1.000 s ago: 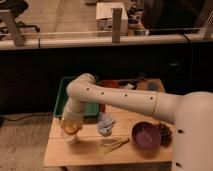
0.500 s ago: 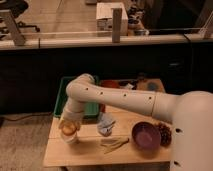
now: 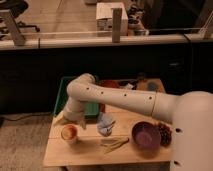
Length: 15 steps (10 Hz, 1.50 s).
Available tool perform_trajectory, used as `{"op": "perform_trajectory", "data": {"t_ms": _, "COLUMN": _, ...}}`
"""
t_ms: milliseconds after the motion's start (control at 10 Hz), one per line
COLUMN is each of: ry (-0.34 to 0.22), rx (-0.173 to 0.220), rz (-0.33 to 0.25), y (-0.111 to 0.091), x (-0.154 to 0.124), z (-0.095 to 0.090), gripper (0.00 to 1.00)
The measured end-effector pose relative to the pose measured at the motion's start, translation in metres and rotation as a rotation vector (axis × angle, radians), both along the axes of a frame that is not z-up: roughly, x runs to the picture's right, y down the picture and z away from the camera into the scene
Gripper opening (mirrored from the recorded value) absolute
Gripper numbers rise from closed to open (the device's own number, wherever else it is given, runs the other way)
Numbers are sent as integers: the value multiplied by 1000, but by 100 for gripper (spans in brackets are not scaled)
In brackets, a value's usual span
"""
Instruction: Place apple in paper cup
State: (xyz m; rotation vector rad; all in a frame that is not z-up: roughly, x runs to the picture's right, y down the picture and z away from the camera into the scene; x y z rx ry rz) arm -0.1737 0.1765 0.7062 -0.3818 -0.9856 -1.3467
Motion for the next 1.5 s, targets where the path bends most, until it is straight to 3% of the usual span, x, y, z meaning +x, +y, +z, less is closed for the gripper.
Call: {"op": "perform_trajectory", "data": {"t_ms": 1500, "ry": -17, "rx": -3, "rz": 13, "y": -3, "x": -1, "z": -1, "gripper": 80}}
